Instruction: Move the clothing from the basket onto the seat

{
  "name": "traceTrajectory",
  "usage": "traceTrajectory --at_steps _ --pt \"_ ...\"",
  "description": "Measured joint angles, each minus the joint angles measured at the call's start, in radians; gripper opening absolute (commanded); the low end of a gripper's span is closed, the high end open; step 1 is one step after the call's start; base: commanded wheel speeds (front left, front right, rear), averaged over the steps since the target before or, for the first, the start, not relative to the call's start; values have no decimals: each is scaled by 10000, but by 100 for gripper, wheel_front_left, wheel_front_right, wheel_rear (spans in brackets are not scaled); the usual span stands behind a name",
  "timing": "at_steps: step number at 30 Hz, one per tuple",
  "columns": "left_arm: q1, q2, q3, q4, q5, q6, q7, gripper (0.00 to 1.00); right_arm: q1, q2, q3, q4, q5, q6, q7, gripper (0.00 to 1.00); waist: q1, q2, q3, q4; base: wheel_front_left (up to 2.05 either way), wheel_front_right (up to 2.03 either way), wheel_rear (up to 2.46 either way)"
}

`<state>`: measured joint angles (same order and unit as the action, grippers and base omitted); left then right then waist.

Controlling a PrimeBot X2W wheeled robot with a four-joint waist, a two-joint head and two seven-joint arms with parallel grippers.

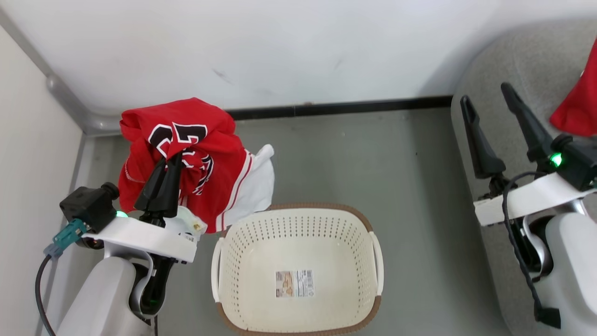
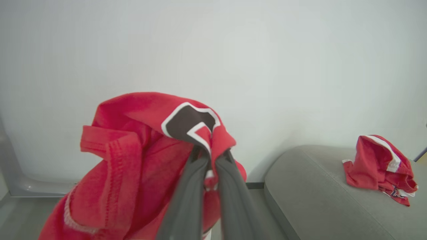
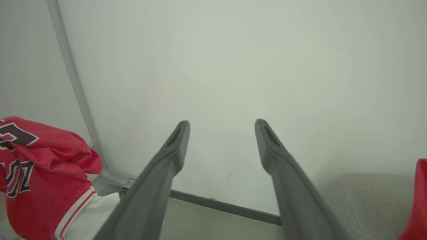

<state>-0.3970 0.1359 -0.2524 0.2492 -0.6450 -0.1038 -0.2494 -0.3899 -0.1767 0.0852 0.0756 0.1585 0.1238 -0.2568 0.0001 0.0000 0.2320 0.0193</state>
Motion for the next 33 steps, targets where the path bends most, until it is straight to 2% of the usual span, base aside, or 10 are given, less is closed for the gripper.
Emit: traceTrajectory --at_steps 12,33 --pt "555 77 380 -932 136 267 0 0 999 242 -132 92 73 0 0 100 0 0 -1126 -120 0 0 0" --pt "826 602 -84 -2334 928 675 322 0 2089 460 303 267 176 0 0 100 -1 0 -2437 -510 0 0 0"
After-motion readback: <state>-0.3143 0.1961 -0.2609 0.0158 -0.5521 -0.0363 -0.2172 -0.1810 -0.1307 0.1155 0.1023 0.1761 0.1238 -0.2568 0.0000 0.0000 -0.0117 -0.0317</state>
